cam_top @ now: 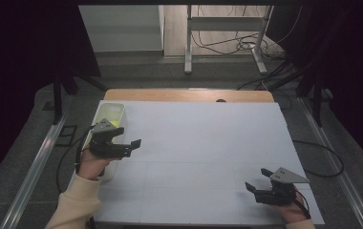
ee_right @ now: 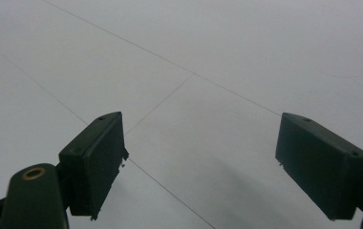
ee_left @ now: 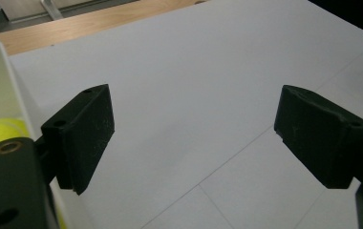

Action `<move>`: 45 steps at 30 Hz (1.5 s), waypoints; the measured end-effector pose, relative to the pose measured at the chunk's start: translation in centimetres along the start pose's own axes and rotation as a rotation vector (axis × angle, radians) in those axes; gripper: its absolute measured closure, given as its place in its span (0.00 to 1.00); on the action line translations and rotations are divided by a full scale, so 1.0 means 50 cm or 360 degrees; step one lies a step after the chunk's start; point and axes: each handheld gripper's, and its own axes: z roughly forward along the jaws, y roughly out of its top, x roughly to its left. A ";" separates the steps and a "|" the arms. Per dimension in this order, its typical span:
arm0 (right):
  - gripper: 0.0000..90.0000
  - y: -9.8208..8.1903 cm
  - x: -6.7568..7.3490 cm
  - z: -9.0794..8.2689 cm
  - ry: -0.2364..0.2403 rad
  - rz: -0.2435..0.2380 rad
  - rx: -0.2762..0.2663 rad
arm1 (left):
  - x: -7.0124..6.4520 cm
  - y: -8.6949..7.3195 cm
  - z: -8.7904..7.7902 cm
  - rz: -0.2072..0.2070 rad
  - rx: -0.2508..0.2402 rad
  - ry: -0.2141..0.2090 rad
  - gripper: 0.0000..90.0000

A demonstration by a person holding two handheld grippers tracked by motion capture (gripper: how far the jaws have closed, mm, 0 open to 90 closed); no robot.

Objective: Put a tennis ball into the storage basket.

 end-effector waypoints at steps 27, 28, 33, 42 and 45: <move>0.20 0.000 0.001 -0.001 0.0006 -0.0004 -0.0010 | -0.117 -0.045 0.045 0.0178 0.0028 -0.0173 0.15; 0.20 0.000 0.001 -0.001 0.0007 -0.0003 -0.0010 | -0.117 -0.045 0.045 0.0178 0.0028 -0.0173 0.15; 0.20 0.000 0.001 -0.001 0.0004 -0.0006 -0.0006 | -0.137 -0.068 0.053 0.0216 0.0020 -0.0202 0.15; 0.20 0.000 0.002 -0.004 0.0004 -0.0001 -0.0025 | -0.150 -0.106 0.066 0.0216 0.0040 -0.0221 0.15; 0.20 0.000 0.003 -0.003 0.0012 -0.0004 -0.0028 | -0.151 -0.127 0.069 0.0208 0.0071 -0.0234 0.15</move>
